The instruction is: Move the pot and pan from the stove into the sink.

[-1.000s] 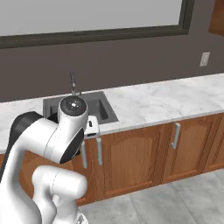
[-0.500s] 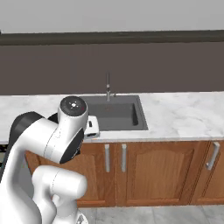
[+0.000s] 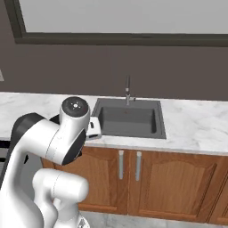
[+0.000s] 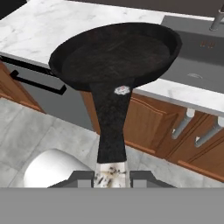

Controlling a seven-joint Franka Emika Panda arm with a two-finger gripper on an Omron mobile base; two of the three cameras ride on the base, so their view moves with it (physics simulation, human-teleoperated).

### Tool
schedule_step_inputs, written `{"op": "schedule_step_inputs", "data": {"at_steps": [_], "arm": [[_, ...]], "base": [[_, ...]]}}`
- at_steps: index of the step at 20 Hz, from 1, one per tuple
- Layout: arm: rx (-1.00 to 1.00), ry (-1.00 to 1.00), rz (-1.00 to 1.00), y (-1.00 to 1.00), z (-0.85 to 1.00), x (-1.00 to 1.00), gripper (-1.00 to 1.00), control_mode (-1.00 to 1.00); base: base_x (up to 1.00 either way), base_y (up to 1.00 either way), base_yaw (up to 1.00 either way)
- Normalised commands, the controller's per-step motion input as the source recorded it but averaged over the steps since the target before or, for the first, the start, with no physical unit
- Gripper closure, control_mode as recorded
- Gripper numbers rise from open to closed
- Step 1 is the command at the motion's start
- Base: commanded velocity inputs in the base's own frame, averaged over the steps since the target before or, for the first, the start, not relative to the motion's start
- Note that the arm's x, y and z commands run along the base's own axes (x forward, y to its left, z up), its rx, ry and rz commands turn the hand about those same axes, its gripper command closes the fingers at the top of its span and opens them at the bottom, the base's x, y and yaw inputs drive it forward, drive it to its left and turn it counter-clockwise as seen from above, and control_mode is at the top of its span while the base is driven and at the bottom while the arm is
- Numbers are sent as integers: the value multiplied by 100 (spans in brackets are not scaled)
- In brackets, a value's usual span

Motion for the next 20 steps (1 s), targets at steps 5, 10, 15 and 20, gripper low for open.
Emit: {"op": "schedule_step_inputs", "data": {"at_steps": [5,10,15,20], "arm": [[0,0,0,0,0,0,100,100],[0,0,0,0,0,0,100,100],[0,0,0,0,0,0,100,100],[0,0,0,0,0,0,100,100]], "base": [[10,-22,1],[37,-75,9],[28,-84,9],[9,-22,2]]}}
